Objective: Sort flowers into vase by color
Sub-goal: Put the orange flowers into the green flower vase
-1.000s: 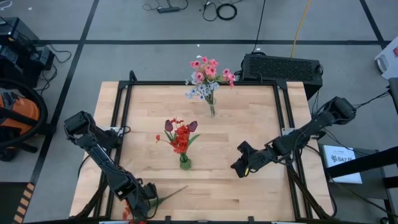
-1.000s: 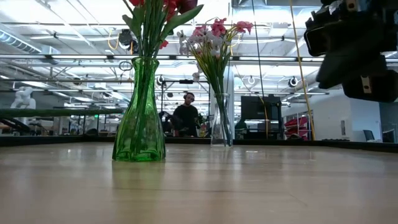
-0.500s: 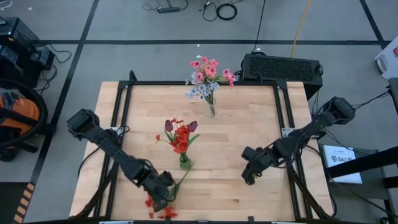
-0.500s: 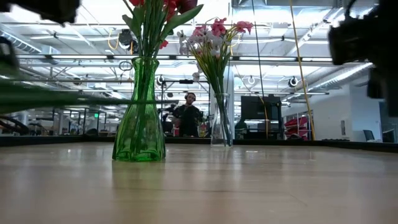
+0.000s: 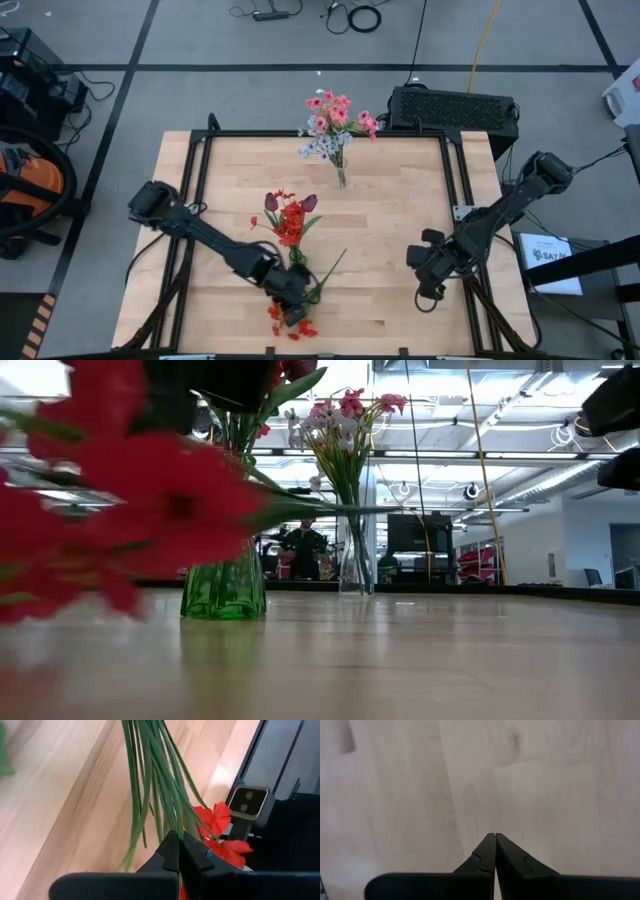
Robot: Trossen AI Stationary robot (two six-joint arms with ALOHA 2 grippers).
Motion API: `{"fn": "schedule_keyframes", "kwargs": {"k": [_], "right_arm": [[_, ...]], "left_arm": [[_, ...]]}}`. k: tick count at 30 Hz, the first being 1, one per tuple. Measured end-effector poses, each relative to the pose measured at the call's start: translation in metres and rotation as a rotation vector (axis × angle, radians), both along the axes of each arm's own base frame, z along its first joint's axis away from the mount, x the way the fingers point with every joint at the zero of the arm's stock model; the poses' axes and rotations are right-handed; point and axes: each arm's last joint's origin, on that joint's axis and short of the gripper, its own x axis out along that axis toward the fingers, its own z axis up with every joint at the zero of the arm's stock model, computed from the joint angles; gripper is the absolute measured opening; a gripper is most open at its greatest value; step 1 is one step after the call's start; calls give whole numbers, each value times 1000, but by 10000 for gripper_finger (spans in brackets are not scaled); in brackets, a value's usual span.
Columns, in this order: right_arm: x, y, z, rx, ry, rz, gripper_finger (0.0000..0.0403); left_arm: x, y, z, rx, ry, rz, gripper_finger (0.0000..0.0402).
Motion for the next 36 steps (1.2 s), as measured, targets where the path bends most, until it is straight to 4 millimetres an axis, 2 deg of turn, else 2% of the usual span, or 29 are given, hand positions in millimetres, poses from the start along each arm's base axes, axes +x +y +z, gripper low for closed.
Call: {"fn": "schedule_keyframes", "kwargs": {"k": [3, 7, 12, 20, 29, 33, 36], "right_arm": [[0, -1, 5, -22, -82, 34, 0], [10, 2, 14, -55, -281, 64, 0], [28, 11, 18, -154, -484, 312, 8], [58, 11, 8, -264, -585, 476, 72], [91, 30, -16, -448, -702, 760, 168], [112, 42, -22, -562, -685, 825, 187], [130, 54, -29, -580, -668, 860, 188]], "left_arm": [[18, 2, -4, 5, 8, -17, 0], [38, 6, -11, 16, 27, -46, 0], [51, 12, -18, 23, 46, -24, 0], [54, 11, -18, 27, 25, -16, 0], [51, 4, -17, 14, 32, -10, 0], [51, 5, -17, 3, 36, -16, 0], [51, 4, -17, -1, 38, -19, 0]]}}
